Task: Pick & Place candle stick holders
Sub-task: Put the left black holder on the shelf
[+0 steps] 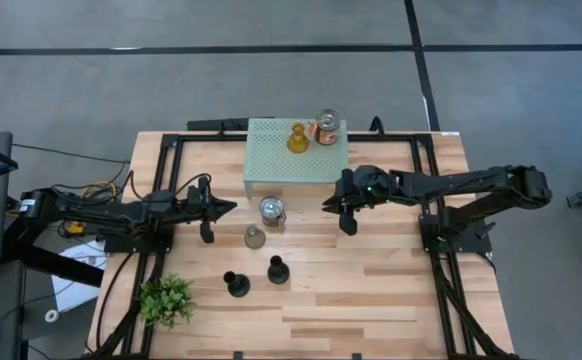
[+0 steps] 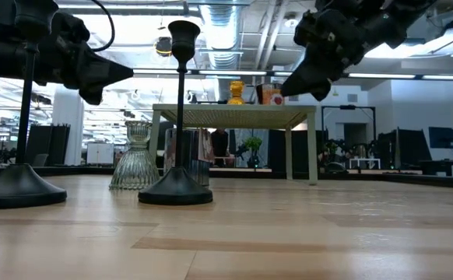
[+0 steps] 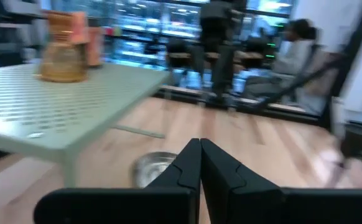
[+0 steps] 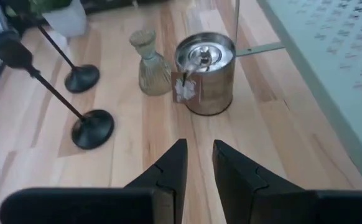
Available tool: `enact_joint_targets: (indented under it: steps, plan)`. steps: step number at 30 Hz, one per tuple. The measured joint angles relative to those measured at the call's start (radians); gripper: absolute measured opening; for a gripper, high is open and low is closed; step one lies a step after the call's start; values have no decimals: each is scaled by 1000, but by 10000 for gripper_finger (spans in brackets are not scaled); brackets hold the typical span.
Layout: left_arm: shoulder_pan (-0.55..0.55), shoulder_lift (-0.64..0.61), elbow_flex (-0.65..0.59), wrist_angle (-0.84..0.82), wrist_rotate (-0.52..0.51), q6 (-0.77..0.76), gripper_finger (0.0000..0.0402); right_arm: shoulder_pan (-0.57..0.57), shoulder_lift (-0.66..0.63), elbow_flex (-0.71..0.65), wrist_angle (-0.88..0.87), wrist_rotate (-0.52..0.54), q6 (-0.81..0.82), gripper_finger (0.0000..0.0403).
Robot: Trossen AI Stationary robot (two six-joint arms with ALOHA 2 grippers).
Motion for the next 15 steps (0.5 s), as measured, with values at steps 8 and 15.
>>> enact_joint_targets:
  steps: [8,15]
  plan:
    - [0,0,0,6,115,-4,8,64,-117,0,-185,5,48,69]
    - [0,22,0,11,143,-54,8,153,-219,0,-272,7,58,69]
